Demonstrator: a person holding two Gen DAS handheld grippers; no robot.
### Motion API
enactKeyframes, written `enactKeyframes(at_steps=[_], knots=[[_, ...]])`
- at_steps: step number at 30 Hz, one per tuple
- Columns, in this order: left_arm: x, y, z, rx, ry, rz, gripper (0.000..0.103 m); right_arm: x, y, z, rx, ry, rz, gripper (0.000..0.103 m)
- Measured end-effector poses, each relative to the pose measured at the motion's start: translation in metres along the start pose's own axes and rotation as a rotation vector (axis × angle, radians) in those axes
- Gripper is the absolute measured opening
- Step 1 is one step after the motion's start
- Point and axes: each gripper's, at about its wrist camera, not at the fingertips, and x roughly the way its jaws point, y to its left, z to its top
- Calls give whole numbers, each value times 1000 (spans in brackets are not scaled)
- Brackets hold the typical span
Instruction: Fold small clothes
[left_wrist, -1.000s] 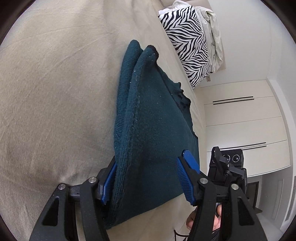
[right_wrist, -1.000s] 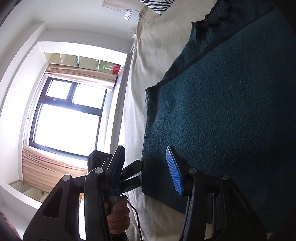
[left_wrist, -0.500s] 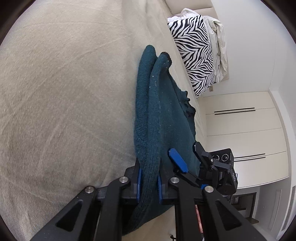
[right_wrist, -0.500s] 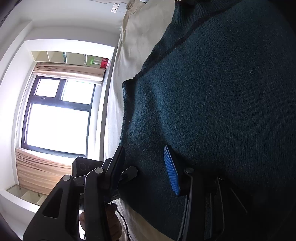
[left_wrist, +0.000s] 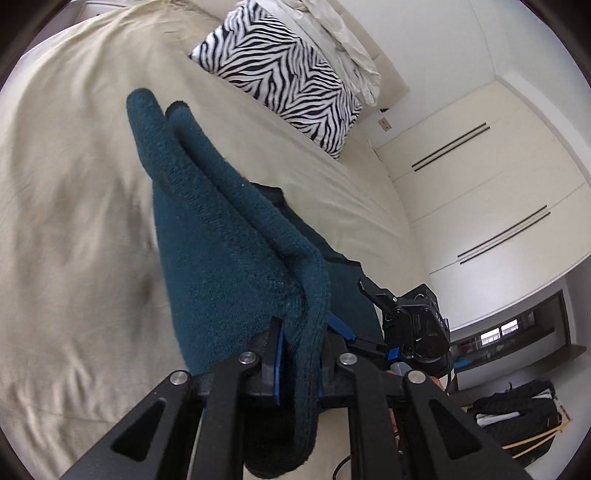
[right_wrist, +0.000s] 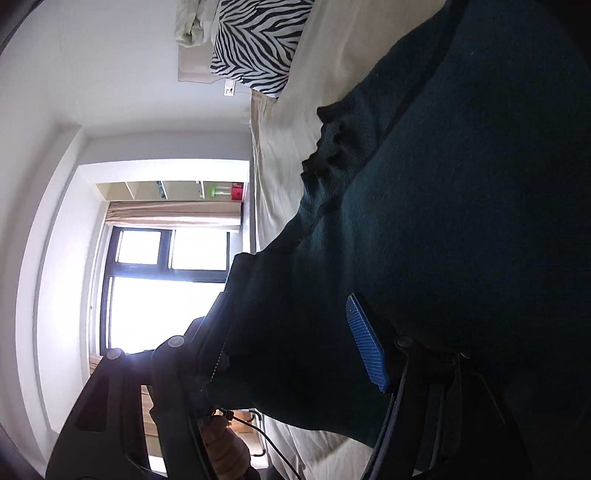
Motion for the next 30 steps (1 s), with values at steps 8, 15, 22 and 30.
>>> enactKeyframes(at_steps=[8, 15, 22, 30], knots=[[104, -71, -27, 116, 132, -67, 25, -66, -30, 31, 84, -34, 46, 67], [75, -40, -44, 115, 112, -84, 43, -52, -35, 32, 77, -10, 42, 67], [42, 5, -41, 45, 70, -49, 43, -15, -10, 37, -34, 4, -168, 58], [38, -6, -44, 81, 55, -39, 43, -8, 21, 34, -249, 34, -429, 13]])
